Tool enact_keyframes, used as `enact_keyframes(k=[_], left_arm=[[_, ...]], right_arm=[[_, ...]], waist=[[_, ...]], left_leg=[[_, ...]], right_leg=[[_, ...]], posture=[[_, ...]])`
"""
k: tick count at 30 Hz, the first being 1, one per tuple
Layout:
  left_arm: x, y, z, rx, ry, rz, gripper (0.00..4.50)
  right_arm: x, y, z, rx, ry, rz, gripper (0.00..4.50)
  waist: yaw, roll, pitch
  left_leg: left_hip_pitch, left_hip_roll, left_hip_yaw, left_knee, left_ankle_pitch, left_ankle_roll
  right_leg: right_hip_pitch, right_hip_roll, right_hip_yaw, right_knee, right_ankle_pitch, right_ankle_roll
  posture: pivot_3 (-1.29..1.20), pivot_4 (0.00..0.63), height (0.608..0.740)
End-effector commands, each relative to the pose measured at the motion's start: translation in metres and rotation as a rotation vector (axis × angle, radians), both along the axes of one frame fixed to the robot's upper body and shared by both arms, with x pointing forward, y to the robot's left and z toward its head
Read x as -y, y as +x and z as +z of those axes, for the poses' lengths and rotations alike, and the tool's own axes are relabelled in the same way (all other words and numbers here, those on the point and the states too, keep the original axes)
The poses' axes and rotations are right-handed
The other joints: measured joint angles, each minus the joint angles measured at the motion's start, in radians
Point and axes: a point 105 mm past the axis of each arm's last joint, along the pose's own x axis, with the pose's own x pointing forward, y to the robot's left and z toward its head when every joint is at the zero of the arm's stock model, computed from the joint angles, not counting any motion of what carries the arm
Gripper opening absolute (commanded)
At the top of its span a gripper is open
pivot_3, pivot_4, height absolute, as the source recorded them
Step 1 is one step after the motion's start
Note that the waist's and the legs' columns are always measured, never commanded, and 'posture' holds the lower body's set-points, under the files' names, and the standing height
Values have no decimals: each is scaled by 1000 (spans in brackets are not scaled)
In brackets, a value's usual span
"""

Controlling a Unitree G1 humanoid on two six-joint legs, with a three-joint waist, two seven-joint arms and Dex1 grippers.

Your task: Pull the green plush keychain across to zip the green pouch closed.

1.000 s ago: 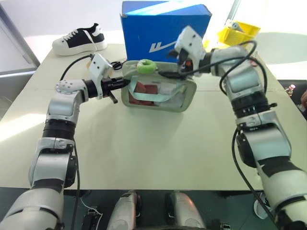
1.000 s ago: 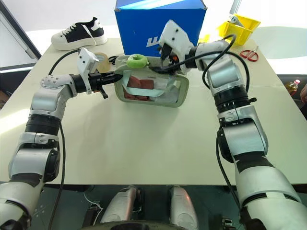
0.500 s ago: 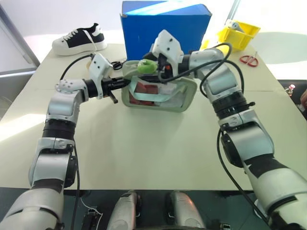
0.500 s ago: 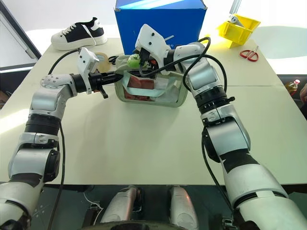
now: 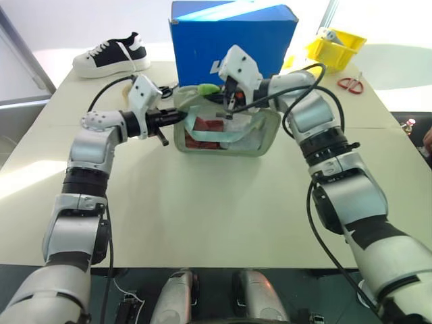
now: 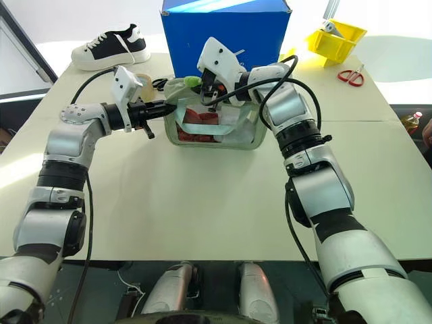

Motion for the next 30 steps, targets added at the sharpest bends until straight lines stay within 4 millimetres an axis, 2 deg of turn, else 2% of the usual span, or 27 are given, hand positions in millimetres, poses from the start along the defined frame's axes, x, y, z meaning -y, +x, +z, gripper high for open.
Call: enact_keyframes(k=[1,5,9,12,15,18,21,23,26,30], left_arm=[[-12,-2,9,34,1,15,0],[-12,-1,9,29,8,8,0],[-11,0,10,28,14,1,0],[-10,1,10,29,17,-4,0],[-9,2,10,30,17,-7,0],[-8,1,9,29,17,-9,0],[-9,1,8,26,20,-9,0],[-9,1,8,24,21,-9,0],[-9,0,8,25,21,-9,0],[-11,-2,7,23,24,-7,0]], right_arm=[[79,9,42,107,147,-280,48],[120,4,37,92,163,-413,48],[137,1,33,77,176,-478,48],[164,6,21,68,164,-581,48],[185,10,-2,61,110,-677,48],[199,15,-37,39,63,-755,48],[200,19,-80,-24,76,-801,48],[198,21,-101,-56,96,-834,48],[193,22,-119,-73,152,-876,48],[171,19,-133,-109,211,-843,48]], waist=[[5,0,0],[-2,0,0],[-15,1,0],[-14,1,0],[-2,1,0],[2,1,0],[2,1,0],[0,1,0],[0,1,0],[-1,1,0]], left_leg=[[0,0,0,0,0,0],[-3,-1,-1,-1,-1,1],[-3,-1,0,-4,1,-1],[-2,-1,0,-7,3,-3],[-2,-1,1,-7,3,-3],[-2,-1,1,-6,3,-2],[-2,-1,2,-5,4,-1],[-2,-1,2,-4,4,0],[-1,0,2,-2,4,0],[-1,0,2,0,4,0]], right_leg=[[0,0,0,0,0,0],[-1,-1,-1,-3,0,0],[-4,-1,0,-2,0,0],[-5,-1,-1,0,0,0],[-5,-1,-1,-1,0,0],[-4,-1,-1,-2,0,0],[-4,0,-1,-1,0,0],[-3,1,-1,-1,0,0],[-1,3,-1,1,0,0],[0,3,-1,2,0,1]], posture=[[0,150,740],[0,150,740],[0,150,740],[0,150,740],[0,150,740],[0,150,740],[0,150,740],[0,150,740],[0,150,740],[0,150,740]])
